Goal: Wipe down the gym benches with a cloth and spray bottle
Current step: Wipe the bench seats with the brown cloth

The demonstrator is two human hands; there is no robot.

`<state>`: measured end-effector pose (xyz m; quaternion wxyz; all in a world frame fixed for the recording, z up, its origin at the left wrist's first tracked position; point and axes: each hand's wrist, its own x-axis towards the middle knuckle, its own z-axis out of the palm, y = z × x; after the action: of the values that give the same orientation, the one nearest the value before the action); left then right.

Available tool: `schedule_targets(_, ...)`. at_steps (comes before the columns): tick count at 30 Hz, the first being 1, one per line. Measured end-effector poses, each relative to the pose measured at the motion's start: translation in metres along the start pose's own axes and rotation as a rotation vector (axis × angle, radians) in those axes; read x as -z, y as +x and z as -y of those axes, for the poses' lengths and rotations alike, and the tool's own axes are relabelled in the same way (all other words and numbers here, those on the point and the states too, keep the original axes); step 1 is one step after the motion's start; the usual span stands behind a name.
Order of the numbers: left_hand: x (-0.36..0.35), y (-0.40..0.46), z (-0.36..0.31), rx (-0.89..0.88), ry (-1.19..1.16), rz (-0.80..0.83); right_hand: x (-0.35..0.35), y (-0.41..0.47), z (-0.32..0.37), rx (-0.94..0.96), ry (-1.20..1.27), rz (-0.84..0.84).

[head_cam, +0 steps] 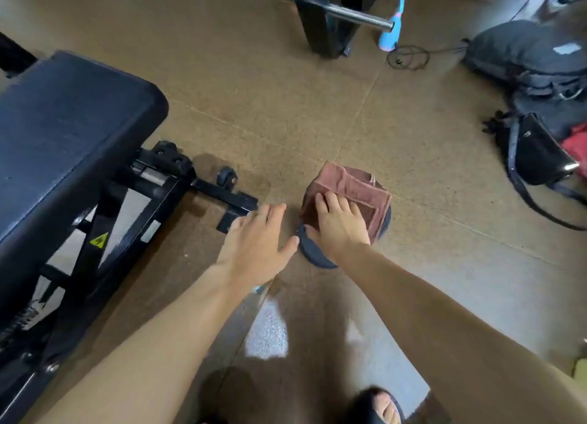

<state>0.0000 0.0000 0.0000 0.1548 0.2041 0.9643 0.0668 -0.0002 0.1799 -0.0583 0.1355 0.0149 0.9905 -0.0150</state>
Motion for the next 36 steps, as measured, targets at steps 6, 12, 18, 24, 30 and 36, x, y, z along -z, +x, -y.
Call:
schedule_targets(6,-0.026,0.025,0.038,0.003,0.033,-0.107,-0.042,0.014,-0.003,-0.037,-0.105,-0.353)
schedule_targets(12,0.018,0.003,0.084,0.004,0.057,-0.219,0.006,0.029,0.022,-0.179,0.363,-0.437)
schedule_targets(18,0.105,-0.012,0.176,0.177,0.157,-0.444,0.113,0.067,0.121,-0.397,1.186,-0.446)
schedule_targets(24,0.107,-0.04,0.277,0.437,0.179,-0.509,0.179,0.098,0.235,-0.281,1.512,-0.455)
schedule_targets(30,0.09,-0.042,0.301,0.494,0.011,-0.586,0.194,0.113,0.322,0.131,1.05,-0.651)
schedule_targets(36,0.087,-0.041,0.302,0.446,-0.009,-0.62,0.144,0.129,0.359,0.457,0.128,-0.206)
